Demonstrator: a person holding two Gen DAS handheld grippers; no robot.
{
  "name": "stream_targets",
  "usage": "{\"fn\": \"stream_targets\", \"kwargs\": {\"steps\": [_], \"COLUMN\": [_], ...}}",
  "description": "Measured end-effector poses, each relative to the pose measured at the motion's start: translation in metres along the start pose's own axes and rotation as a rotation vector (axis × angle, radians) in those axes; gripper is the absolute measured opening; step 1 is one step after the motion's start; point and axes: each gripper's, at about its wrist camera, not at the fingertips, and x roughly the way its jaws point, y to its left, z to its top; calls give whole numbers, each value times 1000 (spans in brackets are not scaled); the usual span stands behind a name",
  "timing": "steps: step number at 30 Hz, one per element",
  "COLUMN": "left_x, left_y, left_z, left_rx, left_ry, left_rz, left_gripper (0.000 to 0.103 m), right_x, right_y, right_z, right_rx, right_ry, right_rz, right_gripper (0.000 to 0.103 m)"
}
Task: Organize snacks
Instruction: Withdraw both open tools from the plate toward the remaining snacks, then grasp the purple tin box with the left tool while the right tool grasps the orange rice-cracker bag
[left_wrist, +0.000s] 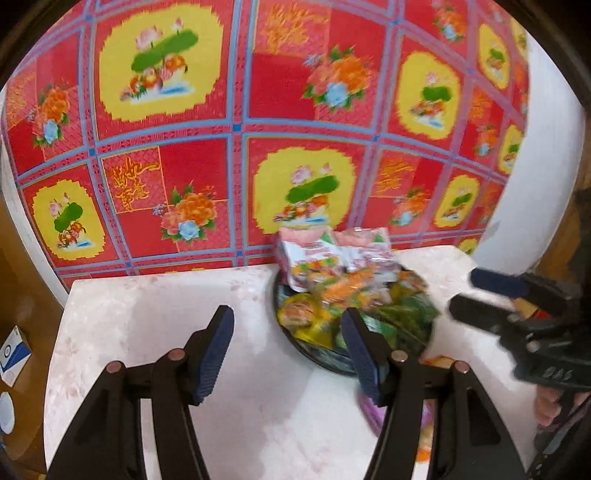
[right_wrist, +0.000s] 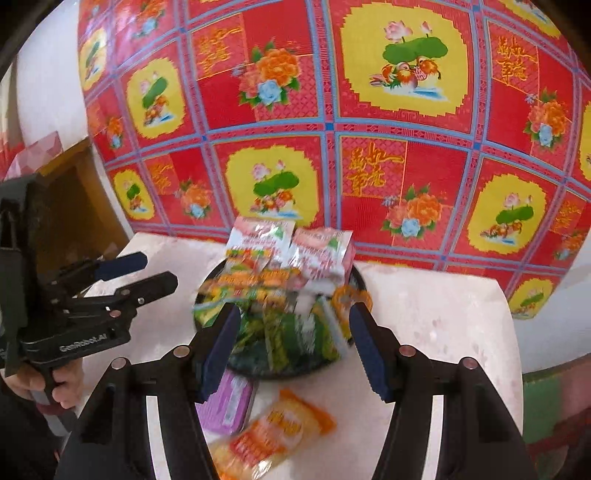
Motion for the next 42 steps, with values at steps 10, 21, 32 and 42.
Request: {"fn": "stream_targets", "kwargs": {"steps": [10,21,32,42], "left_x": [-48,-76,-81,-51], "left_y": [-31,-50,-51,-43], "left_z": [-27,-70,-106,-121], "left_rx": [67,81,71,18], "left_ry": [-14,18,28,137], "left_rz": [37,16,79,45], "left_gripper": [64,64,64,64], "right_x": [-39,-75,-76,-47], "right_y": [22,36,26,16], "right_z": [-30,-59,-100,-121], "right_rx": [-15,-29,0,34], "right_ry": [-28,-58,0,94], "right_rz": [28,-67,-116,-130], "right_gripper": [63,63,63,63]}}
